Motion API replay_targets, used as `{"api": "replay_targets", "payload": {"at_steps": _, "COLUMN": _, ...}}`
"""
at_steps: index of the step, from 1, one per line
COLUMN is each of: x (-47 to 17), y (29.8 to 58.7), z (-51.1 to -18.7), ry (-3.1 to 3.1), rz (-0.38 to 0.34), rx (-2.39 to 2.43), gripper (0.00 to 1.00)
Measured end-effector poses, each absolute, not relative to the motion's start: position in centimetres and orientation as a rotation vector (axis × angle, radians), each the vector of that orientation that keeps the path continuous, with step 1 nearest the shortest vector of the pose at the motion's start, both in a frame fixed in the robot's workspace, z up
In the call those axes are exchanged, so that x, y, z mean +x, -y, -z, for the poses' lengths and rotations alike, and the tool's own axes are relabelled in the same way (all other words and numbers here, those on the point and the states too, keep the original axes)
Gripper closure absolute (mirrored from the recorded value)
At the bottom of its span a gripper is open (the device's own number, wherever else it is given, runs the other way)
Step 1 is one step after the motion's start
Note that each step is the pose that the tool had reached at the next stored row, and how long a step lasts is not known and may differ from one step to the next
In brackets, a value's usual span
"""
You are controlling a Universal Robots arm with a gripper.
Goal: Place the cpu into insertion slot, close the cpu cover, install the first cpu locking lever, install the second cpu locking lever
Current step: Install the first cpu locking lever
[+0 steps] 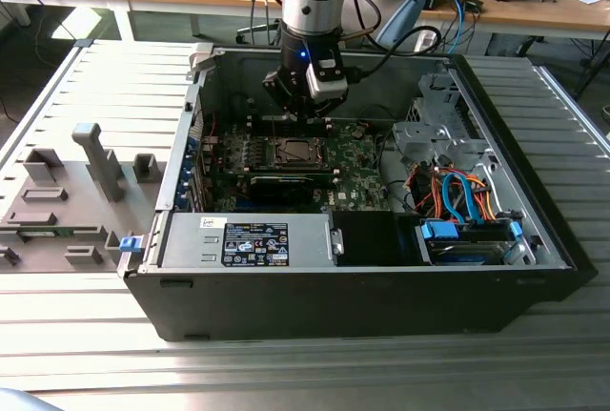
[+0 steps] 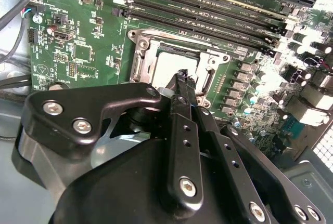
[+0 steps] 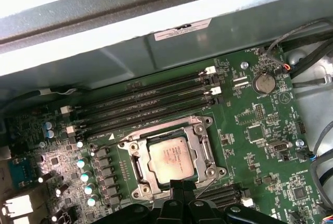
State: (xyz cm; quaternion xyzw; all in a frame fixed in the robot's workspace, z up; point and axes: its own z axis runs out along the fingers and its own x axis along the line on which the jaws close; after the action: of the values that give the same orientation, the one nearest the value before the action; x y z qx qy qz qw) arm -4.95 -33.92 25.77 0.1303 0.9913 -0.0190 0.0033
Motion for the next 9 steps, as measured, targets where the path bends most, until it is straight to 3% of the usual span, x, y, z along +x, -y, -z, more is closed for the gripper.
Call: {"api": "replay_targets", "payload": {"at_steps": 9, "x": -4.95, "y": 33.92, "z": -25.77, "ry": -3.113, "rz": 0.059, "rx": 0.364, "gripper": 0.89}}
